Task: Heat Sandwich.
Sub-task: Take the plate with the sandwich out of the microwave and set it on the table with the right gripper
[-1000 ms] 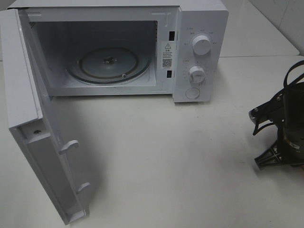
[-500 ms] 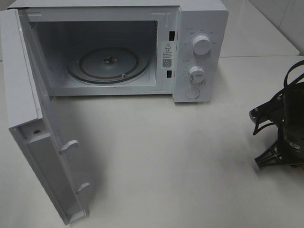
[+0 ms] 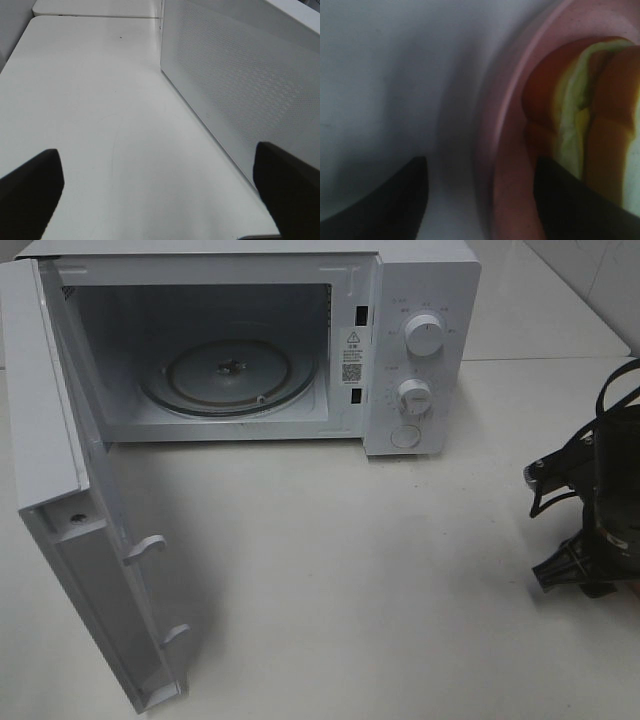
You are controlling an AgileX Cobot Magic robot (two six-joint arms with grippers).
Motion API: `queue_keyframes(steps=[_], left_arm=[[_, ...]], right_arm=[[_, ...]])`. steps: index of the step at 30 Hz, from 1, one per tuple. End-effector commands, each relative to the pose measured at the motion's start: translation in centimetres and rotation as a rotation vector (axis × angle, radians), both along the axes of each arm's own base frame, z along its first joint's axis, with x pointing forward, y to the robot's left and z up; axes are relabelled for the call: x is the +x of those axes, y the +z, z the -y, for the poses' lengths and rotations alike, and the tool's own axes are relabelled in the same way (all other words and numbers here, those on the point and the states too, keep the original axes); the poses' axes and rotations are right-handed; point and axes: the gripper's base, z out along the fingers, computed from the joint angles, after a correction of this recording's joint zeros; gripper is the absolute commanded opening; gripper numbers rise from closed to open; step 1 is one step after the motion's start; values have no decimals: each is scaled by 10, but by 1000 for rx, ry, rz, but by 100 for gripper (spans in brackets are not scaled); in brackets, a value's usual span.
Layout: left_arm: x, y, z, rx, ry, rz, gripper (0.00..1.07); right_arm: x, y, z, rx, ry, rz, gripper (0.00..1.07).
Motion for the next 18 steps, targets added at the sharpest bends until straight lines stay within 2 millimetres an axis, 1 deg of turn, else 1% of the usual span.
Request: queue_keyframes(steps=[1, 3, 6, 8, 9, 11, 12, 13, 16, 17, 18], left_arm=[[-2, -1, 0, -8, 2, 25, 98], [-2, -1, 0, -8, 2, 25, 98], [-2, -1, 0, -8, 2, 25, 98], [-2, -1, 0, -8, 2, 25, 98], [-2, -1, 0, -8, 2, 25, 98], [-2, -1, 0, -8, 2, 25, 98], [-2, -1, 0, -8, 2, 25, 98], [-2, -1, 0, -8, 2, 25, 98], [-2, -1, 0, -8, 2, 25, 98], [-2, -1, 0, -8, 2, 25, 98], [-2, -1, 0, -8, 2, 25, 98]], right_arm=[[-4, 9, -7, 48, 9, 13, 66], [-5, 12, -8, 58, 13, 15, 66], [-10, 25, -10, 98, 31, 8, 66], [-11, 28, -10, 107, 38, 12, 66], [-13, 35, -11, 129, 49, 16, 67], [-16, 43, -12, 155, 64, 20, 68], [-16, 43, -12, 155, 64, 20, 68], [-19, 50, -13, 184, 77, 20, 71], [-25, 62, -15, 228, 103, 34, 77], [-25, 62, -15, 228, 103, 34, 77], [-28, 69, -15, 251, 118, 40, 80]])
